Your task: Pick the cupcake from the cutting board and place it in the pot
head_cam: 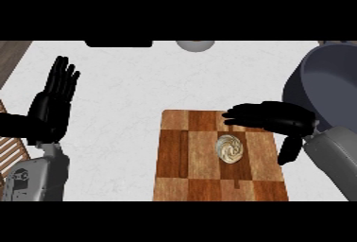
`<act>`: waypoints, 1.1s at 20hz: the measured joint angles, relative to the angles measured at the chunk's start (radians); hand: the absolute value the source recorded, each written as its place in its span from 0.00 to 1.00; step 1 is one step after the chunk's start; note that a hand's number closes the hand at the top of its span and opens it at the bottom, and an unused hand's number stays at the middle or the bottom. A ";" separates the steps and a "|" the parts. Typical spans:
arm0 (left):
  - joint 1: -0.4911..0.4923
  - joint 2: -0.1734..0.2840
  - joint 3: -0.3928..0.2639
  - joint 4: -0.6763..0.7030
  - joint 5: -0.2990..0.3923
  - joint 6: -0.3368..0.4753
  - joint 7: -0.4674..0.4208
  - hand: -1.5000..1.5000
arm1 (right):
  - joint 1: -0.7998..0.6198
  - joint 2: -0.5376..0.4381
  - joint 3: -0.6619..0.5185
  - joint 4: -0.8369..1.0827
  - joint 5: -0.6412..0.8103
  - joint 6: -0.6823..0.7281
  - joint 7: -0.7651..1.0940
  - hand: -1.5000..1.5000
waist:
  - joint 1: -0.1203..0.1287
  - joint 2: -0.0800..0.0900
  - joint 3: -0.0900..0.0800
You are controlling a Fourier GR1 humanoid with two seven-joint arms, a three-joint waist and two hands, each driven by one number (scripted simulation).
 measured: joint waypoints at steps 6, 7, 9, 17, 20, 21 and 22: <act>-0.009 0.015 -0.006 -0.018 0.016 0.014 0.029 0.50 | 0.023 0.063 -0.022 0.020 0.058 -0.030 -0.043 0.00 | -0.003 -0.002 0.000; -0.020 0.025 -0.001 -0.013 0.023 0.013 0.039 0.50 | 0.021 0.076 -0.026 0.017 0.065 -0.026 -0.038 0.00 | -0.003 -0.002 0.000; -0.028 0.037 0.006 0.012 0.031 0.011 0.023 0.50 | 0.016 0.089 -0.039 0.031 0.090 -0.033 -0.047 0.00 | -0.004 -0.002 0.000; -0.001 0.035 -0.020 0.001 0.035 0.026 0.006 0.50 | 0.045 0.195 -0.053 0.072 0.233 -0.072 -0.006 0.00 | -0.003 -0.002 0.000; -0.020 0.054 -0.012 0.026 0.047 0.020 0.005 0.50 | 0.036 0.248 -0.060 0.117 0.278 -0.077 0.000 0.00 | -0.003 -0.002 0.000; -0.007 0.054 -0.016 0.009 0.049 0.020 0.010 0.50 | 0.038 0.248 -0.067 0.143 0.290 -0.093 -0.025 0.00 | -0.002 -0.002 0.000; -0.009 0.050 -0.022 0.004 0.049 0.026 0.018 0.50 | 0.047 0.247 -0.072 0.158 0.303 -0.108 -0.044 0.00 | -0.003 -0.002 0.000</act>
